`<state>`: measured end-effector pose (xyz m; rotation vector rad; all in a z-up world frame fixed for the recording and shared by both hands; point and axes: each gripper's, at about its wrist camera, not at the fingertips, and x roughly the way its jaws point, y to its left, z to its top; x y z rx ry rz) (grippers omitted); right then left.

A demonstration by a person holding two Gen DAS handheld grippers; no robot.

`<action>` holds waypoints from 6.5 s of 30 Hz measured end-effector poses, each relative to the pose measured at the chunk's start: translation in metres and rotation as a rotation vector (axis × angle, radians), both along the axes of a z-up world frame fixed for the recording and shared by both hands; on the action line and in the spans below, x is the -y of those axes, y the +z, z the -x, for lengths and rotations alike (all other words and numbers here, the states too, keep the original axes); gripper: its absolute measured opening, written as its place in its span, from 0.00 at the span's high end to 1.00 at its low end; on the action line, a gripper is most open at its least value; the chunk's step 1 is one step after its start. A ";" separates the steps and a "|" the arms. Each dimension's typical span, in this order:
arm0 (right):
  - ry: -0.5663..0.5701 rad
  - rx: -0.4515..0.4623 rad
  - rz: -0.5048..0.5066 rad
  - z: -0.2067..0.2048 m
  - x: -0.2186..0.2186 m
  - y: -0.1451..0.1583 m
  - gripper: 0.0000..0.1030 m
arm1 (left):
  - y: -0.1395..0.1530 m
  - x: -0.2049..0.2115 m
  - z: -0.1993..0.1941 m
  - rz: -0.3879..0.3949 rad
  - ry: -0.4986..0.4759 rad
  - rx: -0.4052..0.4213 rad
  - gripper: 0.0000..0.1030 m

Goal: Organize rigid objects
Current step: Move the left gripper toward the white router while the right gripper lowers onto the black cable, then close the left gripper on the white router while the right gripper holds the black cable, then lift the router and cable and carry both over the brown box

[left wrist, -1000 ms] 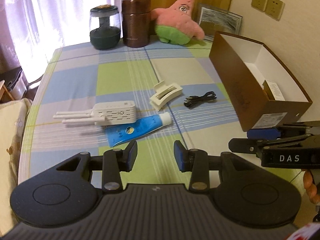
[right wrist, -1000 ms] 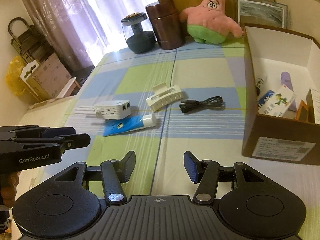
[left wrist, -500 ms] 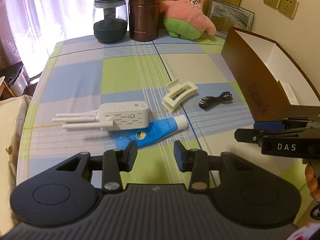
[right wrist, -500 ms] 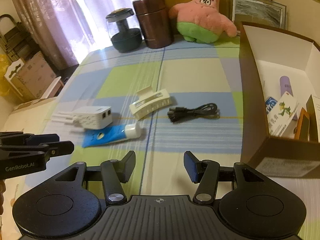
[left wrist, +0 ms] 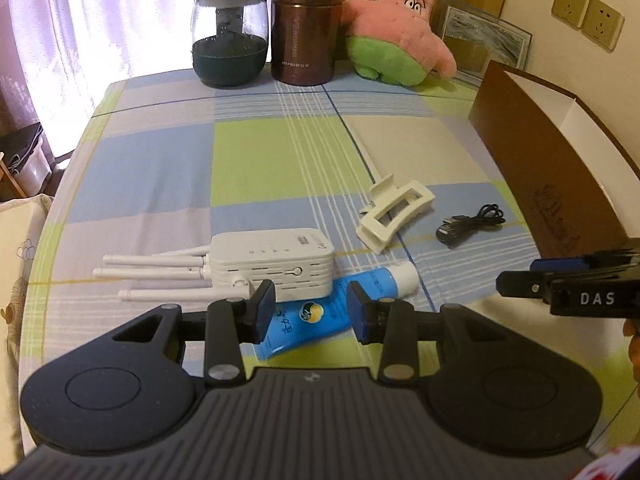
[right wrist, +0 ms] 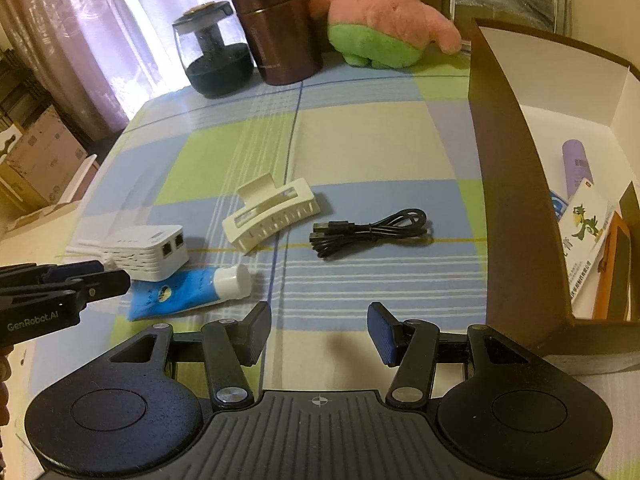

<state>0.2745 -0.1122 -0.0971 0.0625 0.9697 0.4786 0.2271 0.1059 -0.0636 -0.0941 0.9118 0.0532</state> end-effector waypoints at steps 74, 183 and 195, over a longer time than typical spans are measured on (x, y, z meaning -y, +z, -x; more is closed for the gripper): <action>0.025 0.034 0.136 -0.075 -0.015 -0.037 0.83 | 0.000 -0.156 -0.047 0.197 0.371 -0.042 0.74; -0.063 0.269 -0.110 0.025 0.079 0.075 0.90 | 0.083 0.082 -0.024 -0.086 -0.181 0.133 0.49; -0.176 0.310 -0.091 0.019 0.153 0.091 0.90 | 0.090 0.186 -0.056 -0.031 -0.360 0.172 0.49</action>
